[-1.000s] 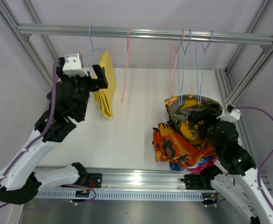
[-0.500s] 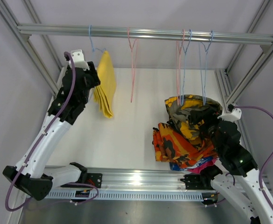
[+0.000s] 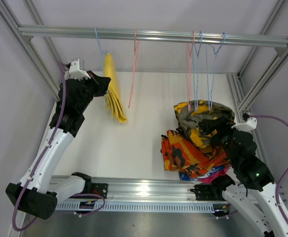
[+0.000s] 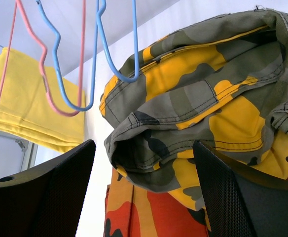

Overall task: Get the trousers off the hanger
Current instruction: Pick up the hanger from the clothesline.

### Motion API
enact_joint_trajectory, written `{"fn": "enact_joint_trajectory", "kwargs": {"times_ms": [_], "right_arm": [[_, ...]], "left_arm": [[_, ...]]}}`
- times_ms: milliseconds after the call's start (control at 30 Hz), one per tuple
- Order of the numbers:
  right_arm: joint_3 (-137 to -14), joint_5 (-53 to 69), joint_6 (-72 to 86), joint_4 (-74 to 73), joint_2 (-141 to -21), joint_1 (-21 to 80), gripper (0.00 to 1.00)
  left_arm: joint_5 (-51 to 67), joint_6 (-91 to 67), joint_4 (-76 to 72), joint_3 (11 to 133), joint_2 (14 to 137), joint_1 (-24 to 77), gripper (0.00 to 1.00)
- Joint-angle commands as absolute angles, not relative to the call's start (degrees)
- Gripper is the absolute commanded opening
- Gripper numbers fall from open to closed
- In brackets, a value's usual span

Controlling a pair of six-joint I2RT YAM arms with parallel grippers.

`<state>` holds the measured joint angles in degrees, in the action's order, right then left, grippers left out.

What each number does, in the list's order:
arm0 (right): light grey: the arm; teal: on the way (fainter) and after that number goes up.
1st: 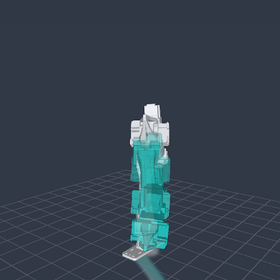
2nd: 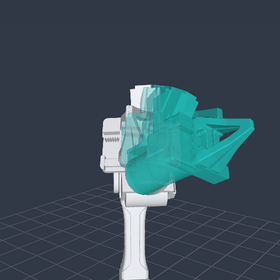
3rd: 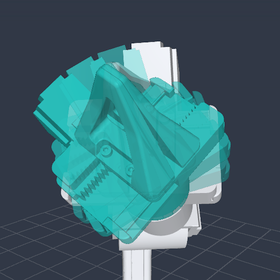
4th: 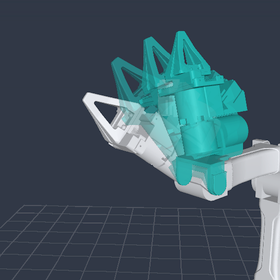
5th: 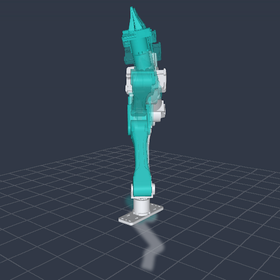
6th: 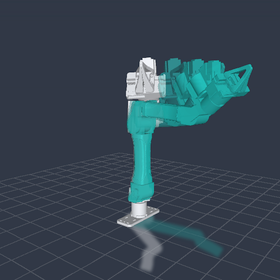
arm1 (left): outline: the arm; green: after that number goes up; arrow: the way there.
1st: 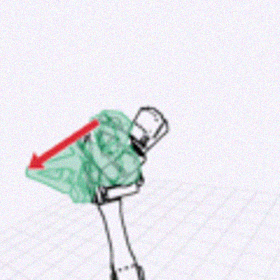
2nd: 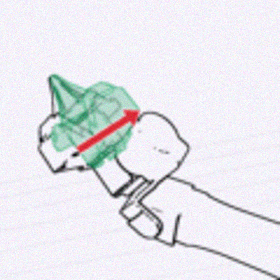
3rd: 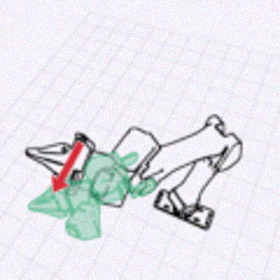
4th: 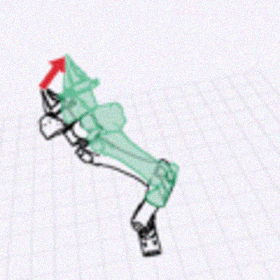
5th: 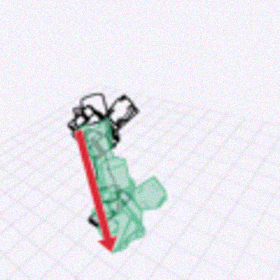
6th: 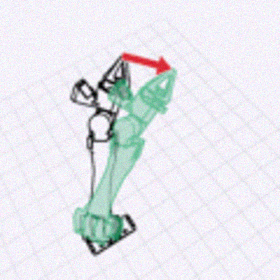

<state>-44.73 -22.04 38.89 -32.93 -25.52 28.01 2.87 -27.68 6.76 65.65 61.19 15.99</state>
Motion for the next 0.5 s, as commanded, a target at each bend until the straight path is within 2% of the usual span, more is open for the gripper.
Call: {"fn": "enact_joint_trajectory", "kwargs": {"times_ms": [0, 133, 467], "right_arm": [[-45.09, -22.32, 38.32, -34.10, -24.61, 27.86, 0.84], [-45.18, -22.15, 38.41, -34.63, -24.26, 27.86, 0.84], [-46.58, -22.59, 38.14, -37.53, -22.94, 27.86, 0.84]], "left_arm": [[9.49, -32.51, 0.88, 65.30, 59.68, 15.56, 0.04], [11.42, -34.80, -2.89, 63.91, 59.33, 15.47, 0.01], [12.30, -41.04, -7.82, 63.54, 57.22, 15.29, 0.01]]}}
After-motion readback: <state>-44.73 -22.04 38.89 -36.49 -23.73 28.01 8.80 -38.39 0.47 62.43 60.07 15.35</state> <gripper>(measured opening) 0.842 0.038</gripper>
